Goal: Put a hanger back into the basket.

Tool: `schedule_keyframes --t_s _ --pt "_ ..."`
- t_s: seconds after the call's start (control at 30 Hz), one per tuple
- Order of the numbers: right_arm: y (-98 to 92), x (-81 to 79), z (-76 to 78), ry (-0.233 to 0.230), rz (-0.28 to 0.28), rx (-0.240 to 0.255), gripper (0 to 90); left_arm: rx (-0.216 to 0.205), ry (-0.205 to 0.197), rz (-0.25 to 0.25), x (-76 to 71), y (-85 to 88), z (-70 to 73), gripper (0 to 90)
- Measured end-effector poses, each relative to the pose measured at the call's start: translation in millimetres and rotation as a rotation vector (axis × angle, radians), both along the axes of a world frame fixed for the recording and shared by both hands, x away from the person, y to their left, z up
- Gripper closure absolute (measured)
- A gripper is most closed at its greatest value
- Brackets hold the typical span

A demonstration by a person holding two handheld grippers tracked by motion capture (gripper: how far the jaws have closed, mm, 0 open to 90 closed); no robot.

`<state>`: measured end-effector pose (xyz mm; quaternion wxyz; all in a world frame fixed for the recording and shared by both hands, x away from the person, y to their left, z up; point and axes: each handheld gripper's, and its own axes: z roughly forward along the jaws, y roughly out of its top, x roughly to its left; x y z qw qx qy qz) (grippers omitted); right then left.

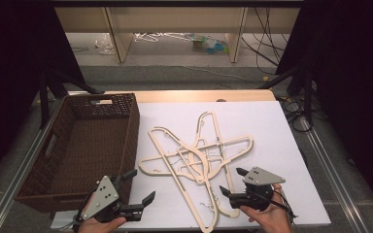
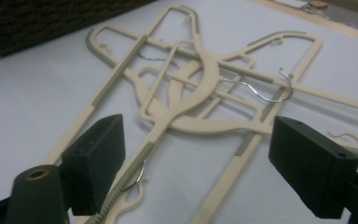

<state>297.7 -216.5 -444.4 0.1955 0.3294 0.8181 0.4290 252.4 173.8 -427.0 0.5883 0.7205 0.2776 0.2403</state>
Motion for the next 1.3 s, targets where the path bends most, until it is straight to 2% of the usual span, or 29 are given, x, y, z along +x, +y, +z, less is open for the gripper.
schedule_keyframes --t_s 0.1,0.17,0.2,0.23,0.33,0.4,0.43,0.47,0.53,0.63,0.7,0.77,0.83,0.87,0.9,0.93,0.97,1.0,1.07,1.13,1.23,1.3 --pt "8.3 6.5 -2.3 0.017 0.015 -0.036 23.5 0.006 -0.003 -0.003 0.3 0.6 0.0 15.8" --pt "16.9 12.4 -5.6 0.057 0.036 -0.063 27.1 0.009 -0.005 -0.004 1.1 1.2 0.0 15.8" --pt "24.2 17.8 -10.0 0.099 0.05 -0.096 29.4 0.003 0.001 -0.001 0.7 0.9 -0.4 15.8" --pt "27.1 19.1 -11.5 0.118 0.049 -0.104 31.3 0.003 0.001 -0.001 0.7 0.9 -0.4 15.8" --pt "36.7 26.5 -17.6 0.166 0.071 -0.141 35.6 0.009 0.001 -0.001 0.8 1.0 -0.6 15.8" --pt "40.0 28.5 -20.9 0.16 0.064 -0.145 37.2 0.013 -0.001 -0.001 0.9 0.9 -0.9 15.8" --pt "44.3 32.6 -24.4 0.181 0.073 -0.164 38.6 0.017 0.004 -0.003 0.7 0.7 -1.2 15.8" --pt "44.3 32.6 -24.4 0.181 0.073 -0.164 38.6 0.017 0.004 -0.003 0.7 0.7 -1.2 15.8" --pt "49.4 37.2 -27.6 0.226 0.077 -0.198 41.8 0.021 0.002 -0.006 1.0 0.6 -1.3 15.8" --pt "51.5 40.5 -29.5 0.246 0.08 -0.199 45.6 0.021 0.003 -0.007 0.8 0.7 -1.3 15.8" --pt "51.9 41.3 -30.7 0.241 0.078 -0.189 46.5 0.02 0.003 -0.007 1.0 0.8 -1.2 15.8" --pt "50.6 42.0 -29.1 0.267 0.081 -0.195 50.2 0.021 -0.002 -0.009 0.9 0.9 -0.9 15.8" --pt "48.3 43.9 -30.1 0.259 0.083 -0.206 52.6 0.02 -0.005 -0.011 0.8 1.1 -0.5 15.8" --pt "46.7 44.2 -29.7 0.277 0.082 -0.203 54.0 0.02 -0.006 -0.011 0.9 1.1 -0.4 15.8" --pt "45.6 44.5 -30.7 0.274 0.074 -0.199 55.8 0.021 -0.008 -0.011 0.9 1.3 -0.4 15.8" --pt "42.5 45.0 -28.3 0.308 0.053 -0.198 58.5 0.015 -0.003 -0.007 0.4 1.1 -0.5 15.8" --pt "42.5 45.0 -28.3 0.308 0.053 -0.198 58.5 0.015 -0.003 -0.007 0.4 1.1 -0.5 15.8" --pt "37.9 47.2 -27.8 0.32 0.03 -0.199 60.7 0.015 -0.005 -0.008 0.6 1.1 -0.3 15.9" --pt "34.9 49.3 -28.1 0.307 0.041 -0.207 61.4 0.009 0.0 -0.007 0.1 0.6 -0.5 15.9" --pt "33.0 50.4 -26.4 0.326 0.027 -0.183 63.8 0.004 0.007 -0.008 -0.6 0.1 -0.6 15.9" --pt "31.2 52.8 -26.3 0.328 0.019 -0.192 66.4 0.009 -0.002 -0.015 0.3 -0.4 -0.8 15.9" --pt "30.3 54.3 -25.1 0.356 0.001 -0.18 68.3 0.007 -0.001 -0.019 0.2 -0.8 -1.0 15.9"
